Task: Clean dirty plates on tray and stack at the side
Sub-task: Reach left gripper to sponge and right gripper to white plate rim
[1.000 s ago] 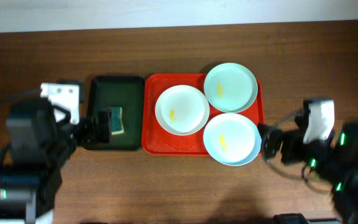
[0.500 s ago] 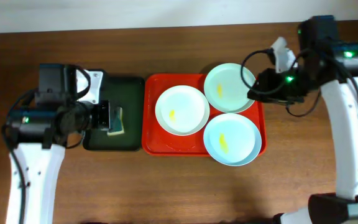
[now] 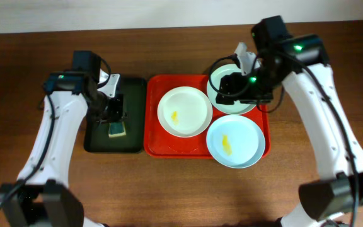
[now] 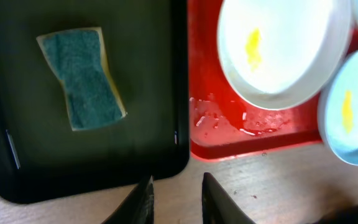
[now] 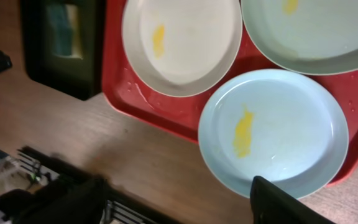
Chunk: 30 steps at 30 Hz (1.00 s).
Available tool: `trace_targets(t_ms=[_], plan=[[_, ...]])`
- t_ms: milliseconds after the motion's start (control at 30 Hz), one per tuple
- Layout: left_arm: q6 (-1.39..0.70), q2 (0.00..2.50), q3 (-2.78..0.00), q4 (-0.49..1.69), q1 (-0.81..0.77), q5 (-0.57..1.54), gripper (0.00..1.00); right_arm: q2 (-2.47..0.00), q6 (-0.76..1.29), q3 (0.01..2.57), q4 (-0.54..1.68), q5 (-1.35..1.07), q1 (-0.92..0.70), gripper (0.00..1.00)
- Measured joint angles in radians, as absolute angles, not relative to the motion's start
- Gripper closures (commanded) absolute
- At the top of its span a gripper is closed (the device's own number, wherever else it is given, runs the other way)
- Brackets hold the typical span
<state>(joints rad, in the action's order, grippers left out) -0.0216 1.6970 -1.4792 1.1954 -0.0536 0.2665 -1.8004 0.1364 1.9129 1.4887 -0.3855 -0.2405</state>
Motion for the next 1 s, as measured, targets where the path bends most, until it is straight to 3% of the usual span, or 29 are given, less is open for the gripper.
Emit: trace_targets(t_ms=[33,267,333,467,600,700,800,867,900,933,1000], plan=[[-0.022,1.716,-1.479,1.184,-0.054,0.266,0.44,-1.821,0.151,1.913,1.479,-0.370,-0.248,0.30],[-0.020,1.779,-1.479,1.145,-0.054,0.252,0.44,-1.945,0.223,1.913,1.377,-0.233,-0.318,0.49],[-0.020,1.785,-1.479,1.143,-0.054,0.250,0.45,-1.999,0.254,1.913,1.343,-0.198,-0.326,0.59],[-0.029,1.790,-1.479,1.140,-0.054,0.247,0.49,-2.098,0.277,1.913,1.304,-0.170,-0.326,0.57],[-0.058,1.791,-1.479,1.140,-0.061,0.240,0.52,-2.177,0.289,1.913,1.293,-0.157,-0.326,0.45],[-0.094,1.791,-1.479,1.147,-0.085,0.198,0.55,-2.199,0.299,1.913,1.265,-0.154,-0.326,0.44],[-0.126,1.790,-1.479,1.164,-0.113,0.144,0.55,-2.199,0.316,1.913,1.247,-0.154,-0.326,0.50],[-0.161,1.768,-1.479,1.193,-0.144,0.077,0.55,-2.199,0.320,1.913,1.248,-0.154,-0.326,0.76],[-0.176,1.746,-1.479,1.197,-0.155,0.052,0.56,-2.199,0.325,1.913,1.249,-0.155,-0.327,0.82],[-0.189,1.719,-1.478,1.202,-0.166,0.025,0.62,-2.199,0.322,1.913,1.248,-0.154,-0.327,0.82],[-0.212,1.636,-1.478,1.209,-0.187,-0.027,0.92,-2.199,0.327,1.913,1.248,-0.154,-0.327,0.82]])
